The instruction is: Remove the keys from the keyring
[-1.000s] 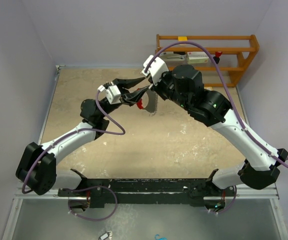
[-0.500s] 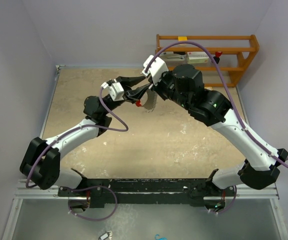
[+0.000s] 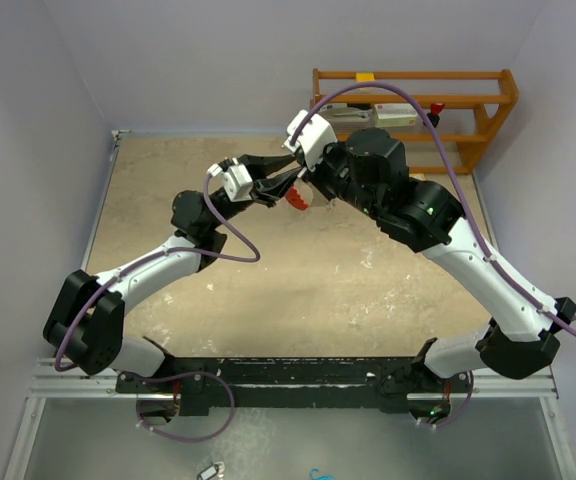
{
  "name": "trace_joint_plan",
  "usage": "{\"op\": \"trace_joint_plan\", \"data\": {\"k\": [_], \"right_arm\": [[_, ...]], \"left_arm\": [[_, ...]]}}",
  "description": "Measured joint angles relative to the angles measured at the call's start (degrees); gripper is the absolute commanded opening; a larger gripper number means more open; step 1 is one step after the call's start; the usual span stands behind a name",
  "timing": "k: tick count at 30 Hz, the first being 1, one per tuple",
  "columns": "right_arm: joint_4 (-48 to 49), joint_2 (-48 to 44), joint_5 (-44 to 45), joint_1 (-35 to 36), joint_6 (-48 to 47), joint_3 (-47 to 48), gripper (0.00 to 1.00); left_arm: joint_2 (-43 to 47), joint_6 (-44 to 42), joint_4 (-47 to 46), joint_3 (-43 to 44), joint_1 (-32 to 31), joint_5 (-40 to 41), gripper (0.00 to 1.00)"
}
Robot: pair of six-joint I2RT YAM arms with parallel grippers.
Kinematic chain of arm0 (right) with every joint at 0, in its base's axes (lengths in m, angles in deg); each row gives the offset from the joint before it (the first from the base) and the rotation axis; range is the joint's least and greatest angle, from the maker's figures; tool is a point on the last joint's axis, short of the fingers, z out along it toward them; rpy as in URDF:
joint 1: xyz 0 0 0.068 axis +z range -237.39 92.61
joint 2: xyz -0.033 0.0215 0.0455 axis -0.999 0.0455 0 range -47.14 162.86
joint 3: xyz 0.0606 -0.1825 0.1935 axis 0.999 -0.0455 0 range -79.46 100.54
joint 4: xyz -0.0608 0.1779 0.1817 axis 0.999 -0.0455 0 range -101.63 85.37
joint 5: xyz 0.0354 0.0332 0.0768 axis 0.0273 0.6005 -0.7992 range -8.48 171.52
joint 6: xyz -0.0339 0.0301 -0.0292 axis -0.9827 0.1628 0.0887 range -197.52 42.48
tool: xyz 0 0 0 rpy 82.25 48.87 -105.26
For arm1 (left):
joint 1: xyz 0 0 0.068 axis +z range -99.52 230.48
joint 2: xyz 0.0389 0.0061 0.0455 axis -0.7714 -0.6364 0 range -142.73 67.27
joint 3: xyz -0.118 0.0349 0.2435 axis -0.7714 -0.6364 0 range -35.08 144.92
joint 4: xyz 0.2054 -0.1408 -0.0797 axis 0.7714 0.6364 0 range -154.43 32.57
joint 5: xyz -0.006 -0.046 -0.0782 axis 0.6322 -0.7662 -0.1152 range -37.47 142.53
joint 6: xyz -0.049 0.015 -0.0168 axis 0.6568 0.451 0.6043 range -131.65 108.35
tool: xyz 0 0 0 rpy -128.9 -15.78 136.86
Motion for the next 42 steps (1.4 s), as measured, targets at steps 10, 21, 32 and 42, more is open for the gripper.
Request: {"op": "trace_joint_plan", "data": {"k": [10, 21, 32, 42], "right_arm": [[0.0, 0.0, -0.5, 0.0, 0.0, 0.0, 0.0], [-0.3, -0.3, -0.9, -0.3, -0.1, 0.0, 0.0], [0.4, -2.0, -0.5, -0.4, -0.3, -1.0, 0.0], [3.9, -2.7, -0.5, 0.2, -0.4, -3.1, 0.0]], "left_arm": [[0.0, -1.6, 1.4, 0.3, -0.5, 0.4, 0.26], [-4.1, 2.5, -3.8, 2.4, -0.6, -4.6, 0.09], [-2.6, 1.5, -1.2, 2.7, -1.2, -2.7, 0.0], [5.2, -5.0, 9.2, 0.7, -1.8, 5.2, 0.0]]}}
